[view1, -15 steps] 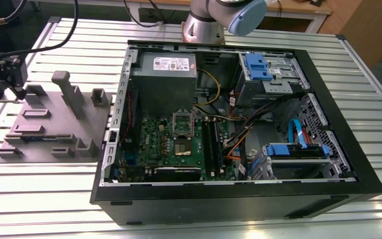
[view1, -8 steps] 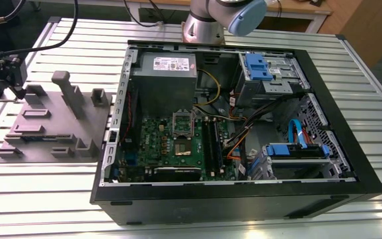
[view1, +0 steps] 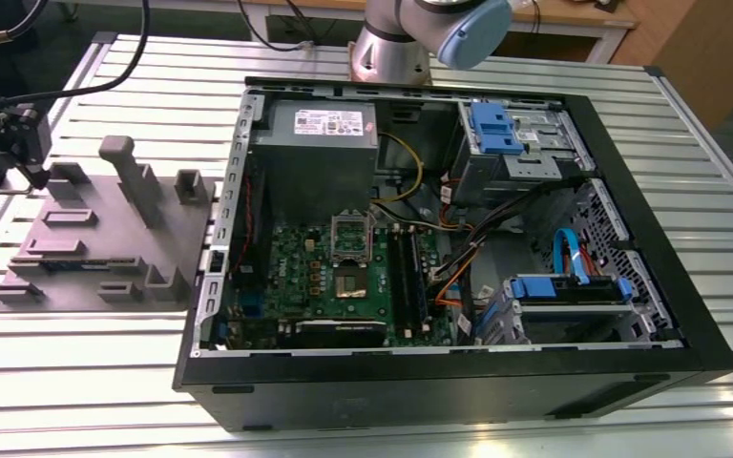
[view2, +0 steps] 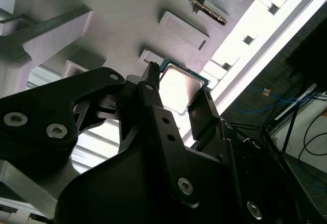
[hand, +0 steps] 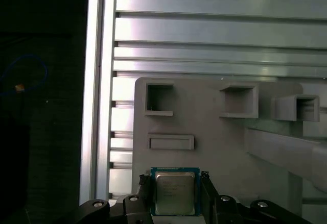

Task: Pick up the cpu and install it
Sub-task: 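Pick up the cpu and move it towards the insertion slot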

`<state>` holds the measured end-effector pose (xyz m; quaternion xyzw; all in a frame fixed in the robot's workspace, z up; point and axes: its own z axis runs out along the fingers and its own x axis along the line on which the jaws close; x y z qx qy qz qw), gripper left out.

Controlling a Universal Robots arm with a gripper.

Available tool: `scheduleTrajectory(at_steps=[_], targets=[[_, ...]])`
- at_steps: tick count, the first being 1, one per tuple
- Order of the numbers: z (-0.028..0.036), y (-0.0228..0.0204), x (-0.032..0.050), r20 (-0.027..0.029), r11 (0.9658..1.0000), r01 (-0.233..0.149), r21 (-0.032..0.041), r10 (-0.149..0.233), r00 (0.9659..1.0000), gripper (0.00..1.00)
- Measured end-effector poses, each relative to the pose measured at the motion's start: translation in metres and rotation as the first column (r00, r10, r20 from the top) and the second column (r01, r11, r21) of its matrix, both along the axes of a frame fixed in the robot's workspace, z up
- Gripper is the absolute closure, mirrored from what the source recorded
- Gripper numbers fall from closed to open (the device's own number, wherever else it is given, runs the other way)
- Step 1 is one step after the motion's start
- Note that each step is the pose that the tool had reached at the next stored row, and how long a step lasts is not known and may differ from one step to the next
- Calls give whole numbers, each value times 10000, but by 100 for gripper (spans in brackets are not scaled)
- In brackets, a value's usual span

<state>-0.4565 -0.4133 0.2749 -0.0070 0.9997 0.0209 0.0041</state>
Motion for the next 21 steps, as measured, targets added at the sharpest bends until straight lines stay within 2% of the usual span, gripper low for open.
scheduleTrajectory(at_steps=[21], targets=[[34, 0, 6, -1, 10000, 1, 0, -1, 10000, 53]])
